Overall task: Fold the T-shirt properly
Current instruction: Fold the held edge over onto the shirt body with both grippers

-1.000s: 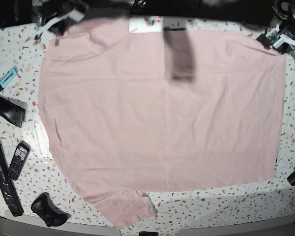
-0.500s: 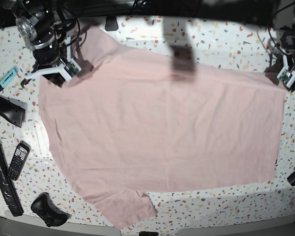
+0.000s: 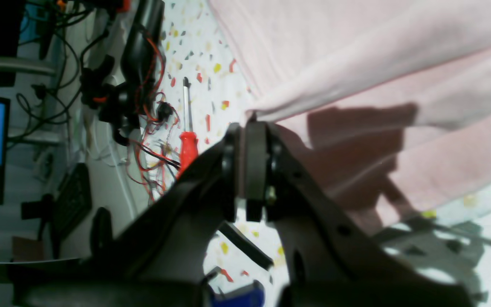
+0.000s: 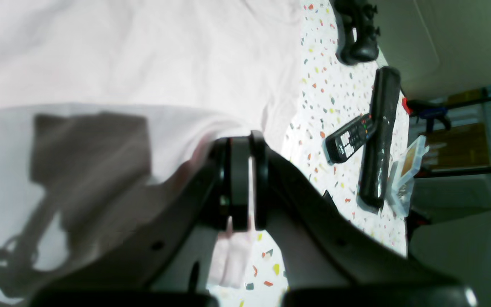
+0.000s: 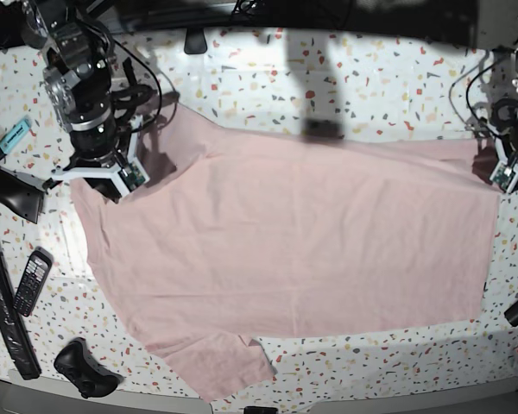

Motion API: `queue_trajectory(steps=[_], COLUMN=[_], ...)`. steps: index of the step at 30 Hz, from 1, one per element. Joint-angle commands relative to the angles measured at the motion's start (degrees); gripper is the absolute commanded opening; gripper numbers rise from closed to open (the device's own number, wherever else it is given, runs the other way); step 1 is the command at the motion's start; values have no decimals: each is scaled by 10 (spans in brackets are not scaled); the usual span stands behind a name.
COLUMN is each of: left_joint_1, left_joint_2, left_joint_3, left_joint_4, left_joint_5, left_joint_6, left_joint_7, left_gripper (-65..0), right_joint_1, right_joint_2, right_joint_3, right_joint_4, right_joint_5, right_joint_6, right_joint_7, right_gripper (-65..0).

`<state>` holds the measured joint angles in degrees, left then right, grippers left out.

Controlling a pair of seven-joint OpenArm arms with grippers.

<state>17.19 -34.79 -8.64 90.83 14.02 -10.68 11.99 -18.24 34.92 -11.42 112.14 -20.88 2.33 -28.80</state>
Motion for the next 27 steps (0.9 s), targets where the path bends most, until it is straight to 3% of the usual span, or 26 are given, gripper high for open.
queue_trajectory(steps=[1, 6, 10, 18, 27], left_joint_1=[-12, -29, -41, -76, -103], left_joint_2=[-11, -11, -11, -11, -11], left_joint_3=[-7, -7, -7, -6, -6], left_joint_4=[6, 1, -12, -63, -104], left_joint_5=[2, -15, -36, -68, -83], left_joint_6=[12, 17, 59, 60, 59], left_joint_7=[-9, -9, -9, -18, -37], left_gripper=[-650, -650, -650, -650, -650], right_joint_1=[14, 59, 95, 163, 182], right_joint_2=[5, -15, -36, -67, -70], right_joint_3=[5, 5, 5, 6, 19], right_joint_4=[-4, -67, -118, -178, -179], right_joint_5=[-9, 5, 3, 3, 3], right_joint_6=[-7, -6, -6, -7, -7], right_joint_7=[9, 9, 9, 8, -1], right_gripper=[-650, -650, -650, -650, -650])
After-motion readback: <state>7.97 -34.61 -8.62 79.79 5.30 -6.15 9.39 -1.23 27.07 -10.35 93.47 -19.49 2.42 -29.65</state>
